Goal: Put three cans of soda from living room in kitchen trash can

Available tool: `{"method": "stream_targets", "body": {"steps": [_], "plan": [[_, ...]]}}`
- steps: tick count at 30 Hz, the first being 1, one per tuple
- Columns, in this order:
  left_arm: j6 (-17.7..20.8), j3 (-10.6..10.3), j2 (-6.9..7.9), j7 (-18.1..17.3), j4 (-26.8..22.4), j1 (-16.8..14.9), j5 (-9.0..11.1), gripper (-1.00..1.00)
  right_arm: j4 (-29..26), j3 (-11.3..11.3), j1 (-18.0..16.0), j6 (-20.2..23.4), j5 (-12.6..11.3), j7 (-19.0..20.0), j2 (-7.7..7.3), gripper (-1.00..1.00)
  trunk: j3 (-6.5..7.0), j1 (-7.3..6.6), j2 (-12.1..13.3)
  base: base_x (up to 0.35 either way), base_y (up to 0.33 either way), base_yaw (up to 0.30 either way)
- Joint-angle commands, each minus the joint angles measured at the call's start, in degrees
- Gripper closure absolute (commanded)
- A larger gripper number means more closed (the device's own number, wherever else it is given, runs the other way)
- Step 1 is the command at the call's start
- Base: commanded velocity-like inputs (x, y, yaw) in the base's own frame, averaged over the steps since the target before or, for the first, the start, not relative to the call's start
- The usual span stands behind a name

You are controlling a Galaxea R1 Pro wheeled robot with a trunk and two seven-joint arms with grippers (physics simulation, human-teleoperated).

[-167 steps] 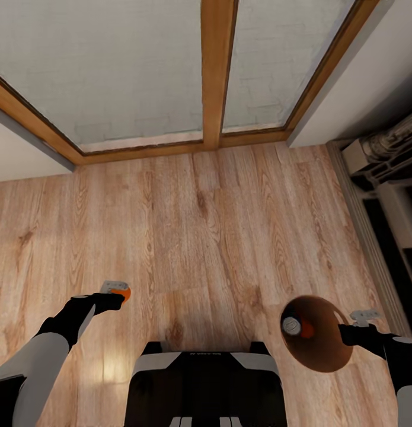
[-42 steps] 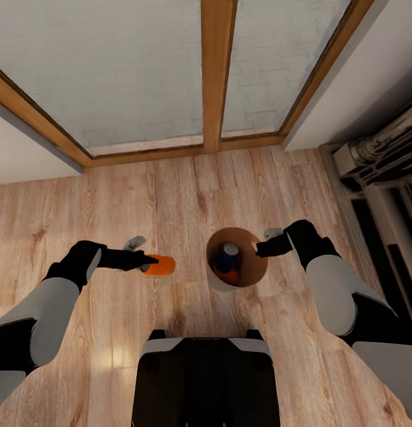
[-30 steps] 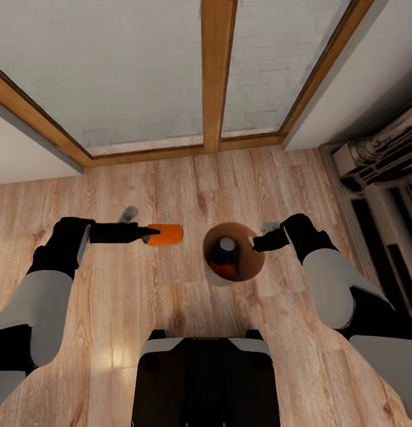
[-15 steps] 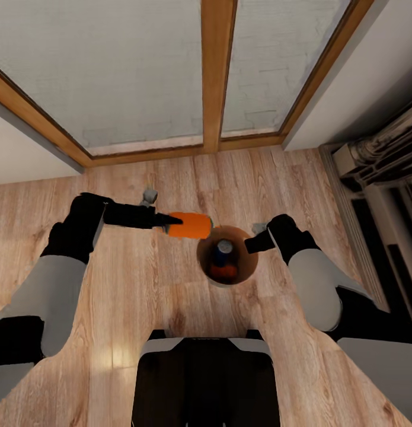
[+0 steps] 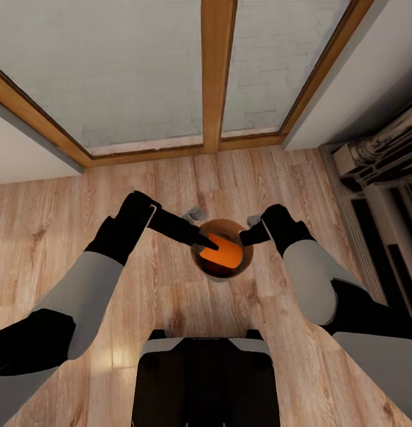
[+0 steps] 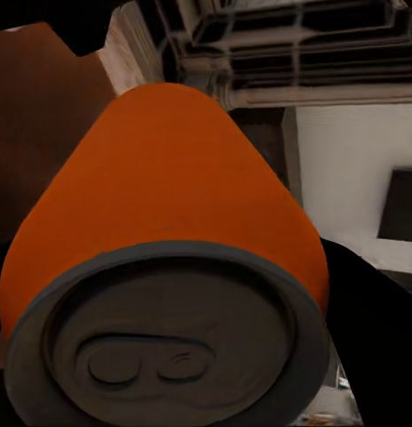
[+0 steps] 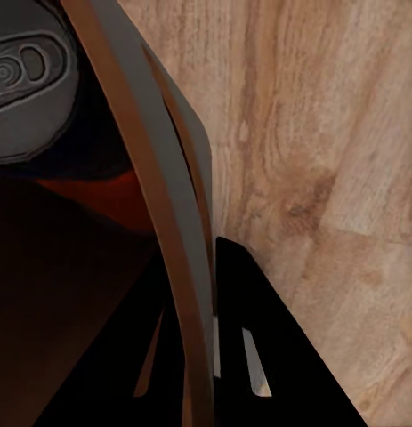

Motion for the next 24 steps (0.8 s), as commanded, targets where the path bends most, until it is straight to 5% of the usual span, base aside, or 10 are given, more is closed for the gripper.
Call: {"method": "stream_targets", "body": {"steps": [1, 5, 15, 24], "plan": [[0.00, -1.05, -0.14, 0.00, 0.01, 0.00, -0.09, 1.00, 0.03, 0.05, -0.07, 0.35, -0.61, 0.41, 0.11, 1.00, 0.00, -0.01, -0.01, 0.000, 0.000, 0.000], [0.00, -2.63, -0.41, 3.22, 0.53, -0.01, -0.16, 1.00, -0.13, 0.33, -0.86, 2.11, -0.61, 0.46, 1.33, 1.00, 0.00, -0.01, -0.01, 0.000, 0.000, 0.000], [0.00, -2.87, -0.54, 12.41, 2.76, 0.00, -0.05, 1.00, -2.36, 2.01, -2.24, 5.52, -0.86, 1.08, 1.84, 1.00, 0.00, -0.01, -0.01, 0.000, 0.000, 0.000], [0.00, -3.01, -1.83, 18.12, 2.93, 0.07, 0.03, 1.00, -7.93, 6.87, -2.29, 10.40, -1.21, 5.73, 1.84, 1.00, 0.00, -0.01, -0.01, 0.000, 0.000, 0.000]]}}
